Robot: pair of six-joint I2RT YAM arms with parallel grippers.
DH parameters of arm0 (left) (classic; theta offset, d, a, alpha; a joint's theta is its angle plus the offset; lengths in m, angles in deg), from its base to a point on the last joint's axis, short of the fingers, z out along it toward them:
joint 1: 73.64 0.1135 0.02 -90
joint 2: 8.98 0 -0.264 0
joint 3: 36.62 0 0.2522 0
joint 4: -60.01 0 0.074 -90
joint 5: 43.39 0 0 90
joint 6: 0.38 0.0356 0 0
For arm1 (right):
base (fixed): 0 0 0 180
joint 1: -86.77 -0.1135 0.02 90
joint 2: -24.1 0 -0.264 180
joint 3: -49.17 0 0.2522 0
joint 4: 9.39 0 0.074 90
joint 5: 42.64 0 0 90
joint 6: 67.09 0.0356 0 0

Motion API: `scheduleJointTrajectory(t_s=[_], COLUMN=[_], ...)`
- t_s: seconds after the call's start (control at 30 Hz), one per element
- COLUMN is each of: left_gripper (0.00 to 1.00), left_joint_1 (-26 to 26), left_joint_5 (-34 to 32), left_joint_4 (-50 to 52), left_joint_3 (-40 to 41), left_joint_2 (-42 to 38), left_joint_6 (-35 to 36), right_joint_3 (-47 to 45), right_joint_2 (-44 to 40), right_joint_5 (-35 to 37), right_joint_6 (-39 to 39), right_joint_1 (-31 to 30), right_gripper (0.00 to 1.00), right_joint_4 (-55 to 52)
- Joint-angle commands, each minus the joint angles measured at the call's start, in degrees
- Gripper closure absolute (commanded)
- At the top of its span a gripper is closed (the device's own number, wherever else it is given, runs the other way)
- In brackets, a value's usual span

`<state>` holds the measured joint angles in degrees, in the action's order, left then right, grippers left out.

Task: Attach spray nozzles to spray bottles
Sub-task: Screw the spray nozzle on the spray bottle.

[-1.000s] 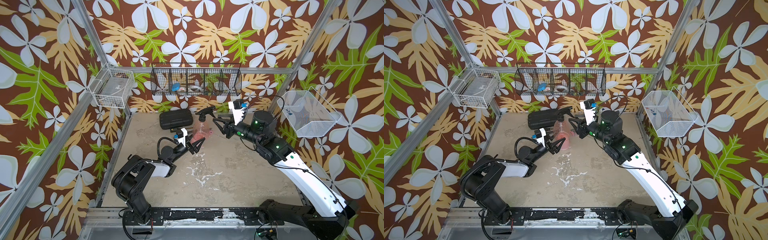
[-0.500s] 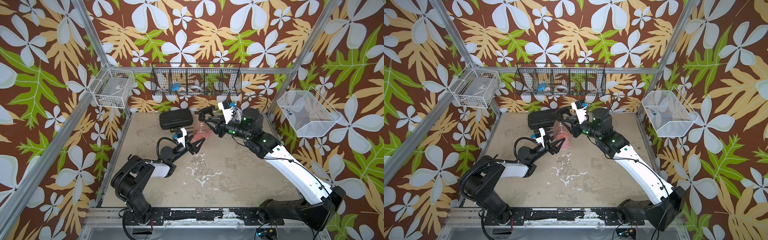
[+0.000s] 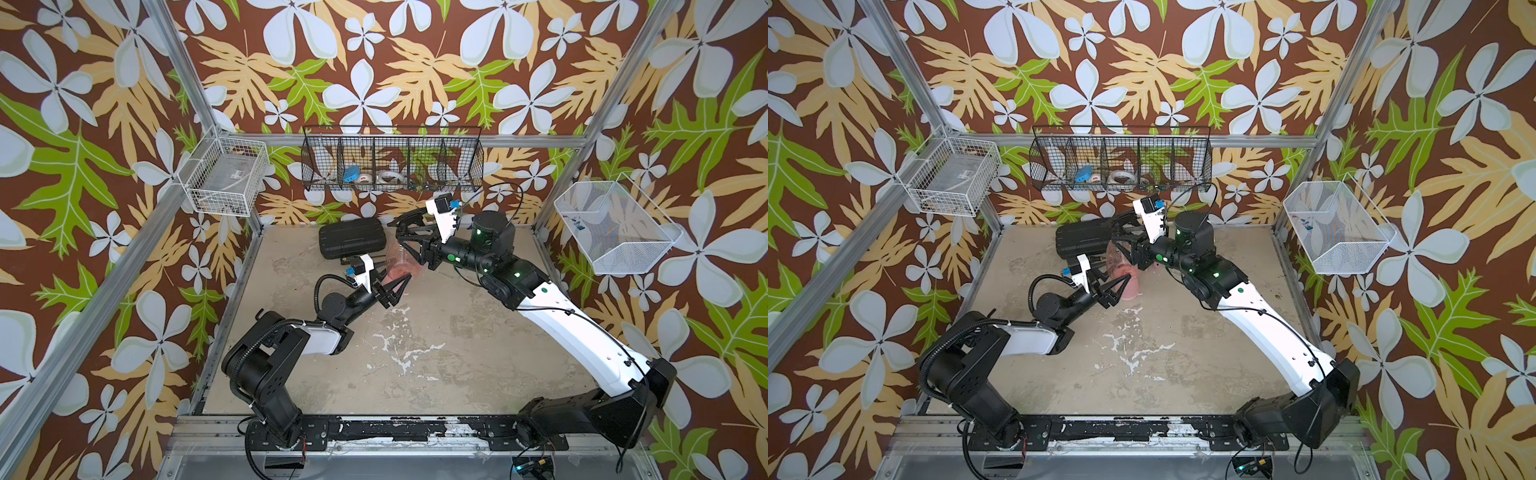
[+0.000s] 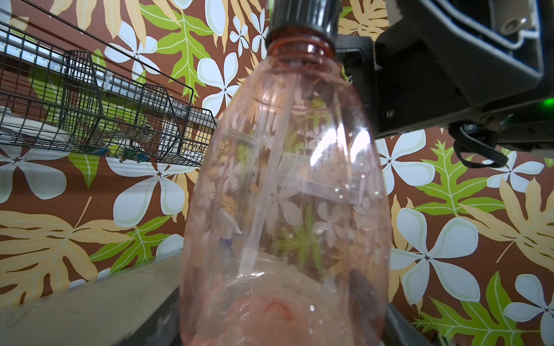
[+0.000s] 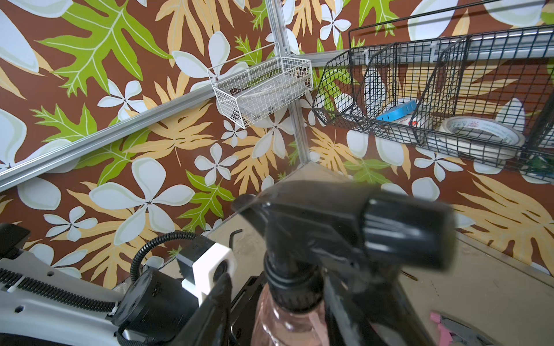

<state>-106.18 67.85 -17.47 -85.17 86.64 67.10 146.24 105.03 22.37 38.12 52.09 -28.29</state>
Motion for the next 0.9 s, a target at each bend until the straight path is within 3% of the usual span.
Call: scheduleJointTrajectory(t_s=[0.0,0.2,0.4,0.7,0.87], left_gripper=[0.49,0.49,0.49,0.49,0.49], left_joint_1=[-0.5,-0.8,-0.8,-0.9,-0.9], left_joint_5=[0.4,-0.8,-1.7,-2.0,-4.2], left_joint_4=[-6.2,-5.2,-4.7,-4.3,0.9], left_joint_3=[-0.4,-0.6,-0.9,-1.2,-2.2], left_joint_2=[-0.5,-1.4,-1.7,-1.7,-3.4], left_joint_6=[0.9,1.3,1.3,1.0,2.9], right_joint_3=[1.1,1.9,1.7,1.9,2.5], right_joint_2=[0.6,1.5,1.1,0.5,1.2], right_joint_5=[0.7,2.6,3.5,4.1,7.7], right_joint_6=[0.3,0.4,0.7,-0.2,-3.2], right_joint_1=[-0.3,-1.1,-1.7,-2.3,-3.1], right_gripper=[0.50,0.51,0.67,0.78,0.93], right_joint_4=[1.5,1.2,1.5,0.9,-2.3])
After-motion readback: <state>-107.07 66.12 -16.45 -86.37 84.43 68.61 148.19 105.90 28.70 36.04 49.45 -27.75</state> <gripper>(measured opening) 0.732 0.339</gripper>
